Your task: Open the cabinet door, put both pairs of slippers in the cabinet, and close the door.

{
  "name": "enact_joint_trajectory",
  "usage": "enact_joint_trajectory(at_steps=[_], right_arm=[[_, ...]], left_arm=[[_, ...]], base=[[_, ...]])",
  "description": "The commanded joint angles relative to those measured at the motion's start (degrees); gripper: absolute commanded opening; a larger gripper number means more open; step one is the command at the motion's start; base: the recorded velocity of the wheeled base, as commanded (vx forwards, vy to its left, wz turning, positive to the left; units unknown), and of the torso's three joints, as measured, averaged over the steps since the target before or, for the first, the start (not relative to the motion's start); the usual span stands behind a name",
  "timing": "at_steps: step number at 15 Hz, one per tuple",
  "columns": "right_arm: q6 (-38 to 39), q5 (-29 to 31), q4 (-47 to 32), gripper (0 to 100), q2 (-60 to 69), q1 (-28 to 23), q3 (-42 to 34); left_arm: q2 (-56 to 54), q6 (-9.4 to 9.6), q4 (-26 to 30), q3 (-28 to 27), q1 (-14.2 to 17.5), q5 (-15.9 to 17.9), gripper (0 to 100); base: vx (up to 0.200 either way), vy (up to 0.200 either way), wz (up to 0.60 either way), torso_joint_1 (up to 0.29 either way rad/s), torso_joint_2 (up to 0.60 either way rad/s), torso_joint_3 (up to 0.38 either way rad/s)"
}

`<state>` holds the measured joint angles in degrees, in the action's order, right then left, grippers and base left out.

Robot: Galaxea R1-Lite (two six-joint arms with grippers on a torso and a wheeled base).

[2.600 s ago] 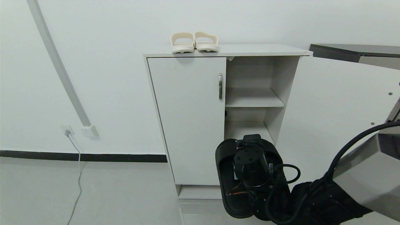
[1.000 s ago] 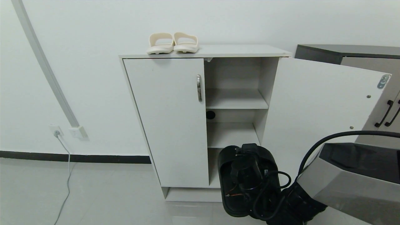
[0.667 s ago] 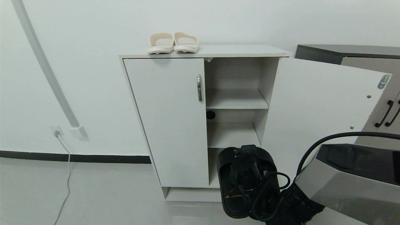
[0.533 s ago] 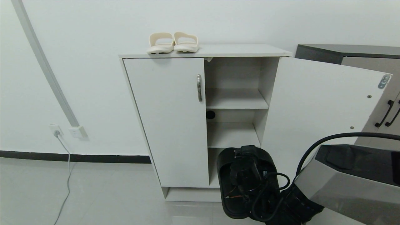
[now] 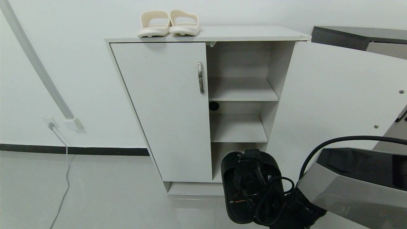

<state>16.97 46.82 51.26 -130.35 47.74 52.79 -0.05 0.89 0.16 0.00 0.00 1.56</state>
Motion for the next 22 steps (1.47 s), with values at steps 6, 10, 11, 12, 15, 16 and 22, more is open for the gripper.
enact_joint_trajectory(at_steps=[6,10,11,12,15,16,22], right_arm=[[-2.47,-0.68,9.65,0,-6.23,-0.28,-0.23],[-11.61,-0.51,28.63,0,-11.33,-1.95,-1.11],[-14.68,-0.59,33.90,0,-12.73,-2.39,-1.19],[-16.44,-0.77,36.80,0,-13.44,-2.56,-1.19],[-17.76,-0.86,38.74,0,-14.05,-2.74,-1.11],[-17.76,-0.86,38.74,0,-14.05,-2.74,-1.19],[-17.76,-0.86,38.74,0,-13.96,-2.91,-0.93]], left_arm=[[0.05,-0.10,0.02,0.00,0.00,0.02,0],[0.05,-0.10,0.02,0.00,0.00,0.02,0],[0.05,-0.10,0.02,0.00,0.00,-0.07,0],[0.05,-0.10,0.02,0.00,0.00,-0.07,0],[0.05,-0.19,0.02,0.00,0.00,0.02,0],[0.05,-0.10,0.02,0.00,0.00,0.02,0],[0.14,-0.19,0.02,0.00,0.00,0.02,0]], base=[[0.000,0.000,0.00,0.005,0.00,-0.186],[0.000,0.000,0.00,-0.001,0.00,-0.019],[0.000,0.000,0.00,0.000,0.00,0.000],[0.000,0.000,0.00,0.000,0.00,0.000],[0.000,0.000,0.00,0.000,0.00,0.000],[0.000,0.000,0.00,0.000,0.00,0.000],[0.067,0.000,0.00,0.001,0.00,0.002]])
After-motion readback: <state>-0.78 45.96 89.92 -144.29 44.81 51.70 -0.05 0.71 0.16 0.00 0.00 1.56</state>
